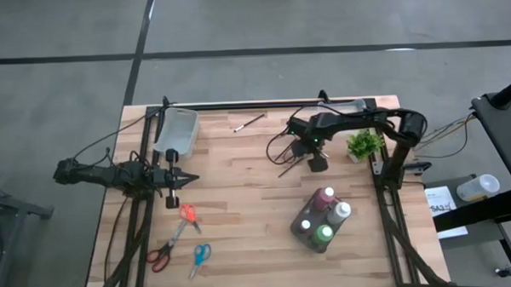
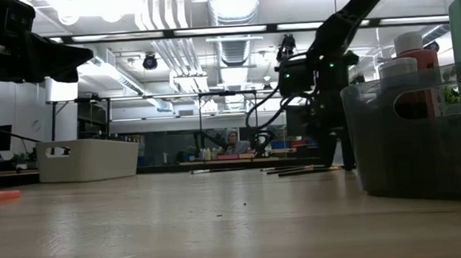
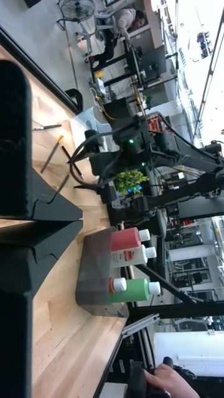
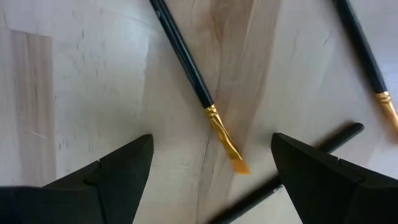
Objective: Pick & Place Paint Supplies
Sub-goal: Put the bottom gold paint brush into the transparent bin
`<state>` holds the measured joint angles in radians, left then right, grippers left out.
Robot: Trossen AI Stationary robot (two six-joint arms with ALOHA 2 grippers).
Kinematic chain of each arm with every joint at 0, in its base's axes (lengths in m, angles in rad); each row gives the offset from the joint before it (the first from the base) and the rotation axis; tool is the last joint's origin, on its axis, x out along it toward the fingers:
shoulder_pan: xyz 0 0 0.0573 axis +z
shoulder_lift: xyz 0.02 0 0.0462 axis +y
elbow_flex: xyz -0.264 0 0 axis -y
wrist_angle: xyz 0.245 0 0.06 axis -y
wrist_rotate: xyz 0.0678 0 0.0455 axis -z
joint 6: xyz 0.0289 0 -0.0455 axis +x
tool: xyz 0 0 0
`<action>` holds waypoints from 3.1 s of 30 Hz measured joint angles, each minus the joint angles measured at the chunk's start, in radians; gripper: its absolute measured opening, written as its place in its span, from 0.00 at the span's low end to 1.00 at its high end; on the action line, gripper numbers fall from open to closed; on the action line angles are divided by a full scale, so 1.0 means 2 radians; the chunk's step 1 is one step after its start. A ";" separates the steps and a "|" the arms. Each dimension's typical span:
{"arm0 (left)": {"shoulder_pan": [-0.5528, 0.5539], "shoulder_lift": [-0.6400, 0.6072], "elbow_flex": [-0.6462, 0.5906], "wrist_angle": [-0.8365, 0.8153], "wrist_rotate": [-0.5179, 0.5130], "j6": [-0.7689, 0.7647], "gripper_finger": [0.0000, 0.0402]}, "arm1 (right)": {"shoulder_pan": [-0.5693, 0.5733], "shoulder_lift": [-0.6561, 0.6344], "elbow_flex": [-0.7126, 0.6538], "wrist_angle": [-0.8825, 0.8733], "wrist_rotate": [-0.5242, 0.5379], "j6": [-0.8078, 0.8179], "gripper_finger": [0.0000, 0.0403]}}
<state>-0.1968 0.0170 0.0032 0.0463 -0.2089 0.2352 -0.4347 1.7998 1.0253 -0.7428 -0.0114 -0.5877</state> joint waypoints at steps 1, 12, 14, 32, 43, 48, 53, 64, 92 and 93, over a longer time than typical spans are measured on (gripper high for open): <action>0.000 0.000 0.000 0.000 0.000 0.000 0.00 | 0.000 0.004 0.008 -0.009 0.003 0.000 0.81; 0.000 0.000 0.000 0.000 0.000 0.000 0.00 | 0.000 0.007 0.026 -0.014 0.024 -0.018 0.81; 0.000 0.000 0.000 0.000 0.000 0.000 0.00 | 0.000 0.007 0.023 -0.017 0.012 -0.013 0.81; 0.000 0.000 0.000 0.000 0.000 0.000 0.00 | -0.002 0.004 0.010 -0.014 -0.013 -0.016 0.81; 0.000 0.000 0.000 0.000 0.000 0.000 0.00 | -0.001 0.004 0.009 -0.010 -0.010 -0.016 0.81; 0.000 0.000 0.000 0.000 0.000 0.000 0.00 | -0.001 0.004 0.009 -0.009 -0.010 -0.016 0.80; 0.000 0.000 0.000 0.000 0.000 0.000 0.00 | -0.001 0.004 0.008 -0.010 -0.011 -0.008 0.66; 0.000 0.000 0.000 0.000 0.000 0.000 0.00 | -0.001 0.004 0.001 0.000 -0.013 0.007 0.39; 0.000 0.000 0.000 0.000 0.000 0.000 0.00 | -0.001 0.005 0.000 0.008 -0.017 0.019 0.03; 0.000 0.000 0.000 0.000 0.000 0.000 0.00 | -0.001 0.005 0.000 0.008 -0.019 0.019 0.03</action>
<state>-0.1967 0.0174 0.0032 0.0463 -0.2092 0.2352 -0.4366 1.8095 1.0260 -0.7277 -0.0487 -0.5495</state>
